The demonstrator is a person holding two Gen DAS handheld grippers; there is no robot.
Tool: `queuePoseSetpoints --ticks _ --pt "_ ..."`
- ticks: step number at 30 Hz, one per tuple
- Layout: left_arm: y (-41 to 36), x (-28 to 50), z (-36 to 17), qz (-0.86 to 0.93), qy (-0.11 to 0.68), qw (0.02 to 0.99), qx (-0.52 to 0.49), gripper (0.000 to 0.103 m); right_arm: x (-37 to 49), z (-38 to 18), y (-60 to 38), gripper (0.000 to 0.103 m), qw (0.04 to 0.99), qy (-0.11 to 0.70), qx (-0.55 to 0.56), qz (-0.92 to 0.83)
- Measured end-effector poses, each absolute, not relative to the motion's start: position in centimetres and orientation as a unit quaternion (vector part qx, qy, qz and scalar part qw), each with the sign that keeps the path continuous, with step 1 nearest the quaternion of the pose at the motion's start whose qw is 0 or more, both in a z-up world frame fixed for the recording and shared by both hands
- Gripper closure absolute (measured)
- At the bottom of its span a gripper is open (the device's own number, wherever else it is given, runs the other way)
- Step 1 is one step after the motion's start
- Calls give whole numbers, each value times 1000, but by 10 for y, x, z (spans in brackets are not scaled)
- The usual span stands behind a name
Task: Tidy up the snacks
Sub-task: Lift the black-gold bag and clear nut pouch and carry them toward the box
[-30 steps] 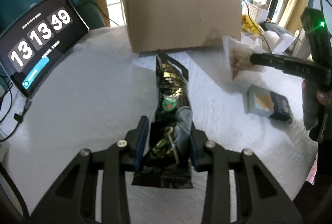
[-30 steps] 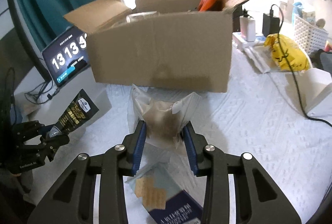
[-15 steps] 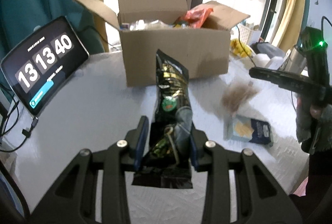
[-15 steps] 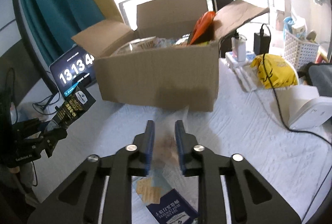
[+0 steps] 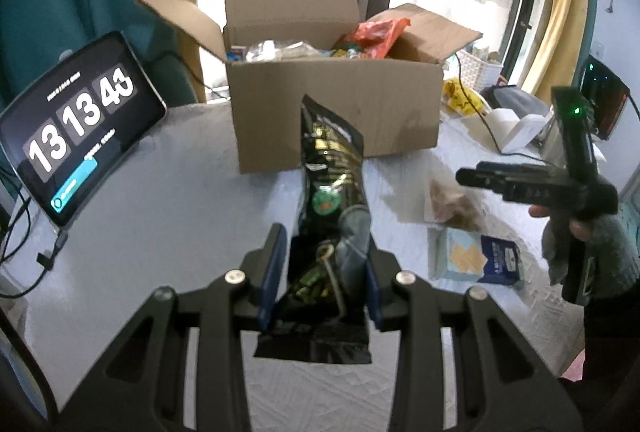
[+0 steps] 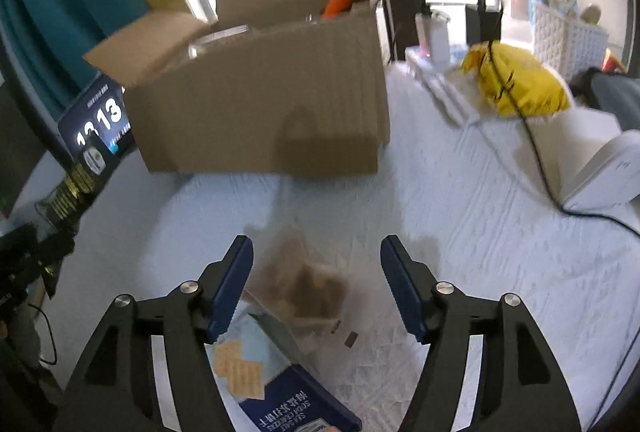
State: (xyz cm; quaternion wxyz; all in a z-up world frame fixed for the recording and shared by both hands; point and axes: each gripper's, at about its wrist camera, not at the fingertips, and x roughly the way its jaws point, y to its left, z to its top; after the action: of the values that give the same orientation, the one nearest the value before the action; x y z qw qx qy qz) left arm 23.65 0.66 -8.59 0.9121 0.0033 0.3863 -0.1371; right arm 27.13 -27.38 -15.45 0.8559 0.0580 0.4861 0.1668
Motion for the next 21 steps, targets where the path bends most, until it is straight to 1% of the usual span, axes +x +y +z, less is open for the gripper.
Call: queuePoseSetpoints --ticks 1,2,4,6,9,11,13,14,16,19,21 --pt "7 237 -88 -137 388 911 2 67 272 -159 -272 23 851 494 55 169" --pt "8 237 -89 -137 389 911 0 67 271 -165 -268 22 844 505 50 174" --pt "9 238 -90 -138 390 910 -3 67 266 -174 -258 16 838 512 35 184" --pt "10 238 -91 -139 389 911 -4 67 263 -178 -251 16 833 518 22 193" --pt "11 239 -90 -142 387 911 -8 67 259 -183 -238 16 838 513 -29 185" --pt "13 239 -90 -142 385 912 -11 67 259 -186 -237 17 841 512 -28 176" --pt "16 238 -89 -142 383 913 -12 67 260 -186 -240 28 845 508 -25 164" --pt "17 238 -88 -142 382 913 -13 67 261 -185 -241 30 847 506 -21 162" --pt "19 238 -87 -142 381 914 -14 67 261 -182 -244 43 851 500 -21 159" --pt "21 237 -85 -141 377 915 -15 67 259 -177 -246 50 857 490 -21 160" --pt "22 238 -82 -140 373 917 -16 67 260 -170 -248 51 860 484 -17 163"
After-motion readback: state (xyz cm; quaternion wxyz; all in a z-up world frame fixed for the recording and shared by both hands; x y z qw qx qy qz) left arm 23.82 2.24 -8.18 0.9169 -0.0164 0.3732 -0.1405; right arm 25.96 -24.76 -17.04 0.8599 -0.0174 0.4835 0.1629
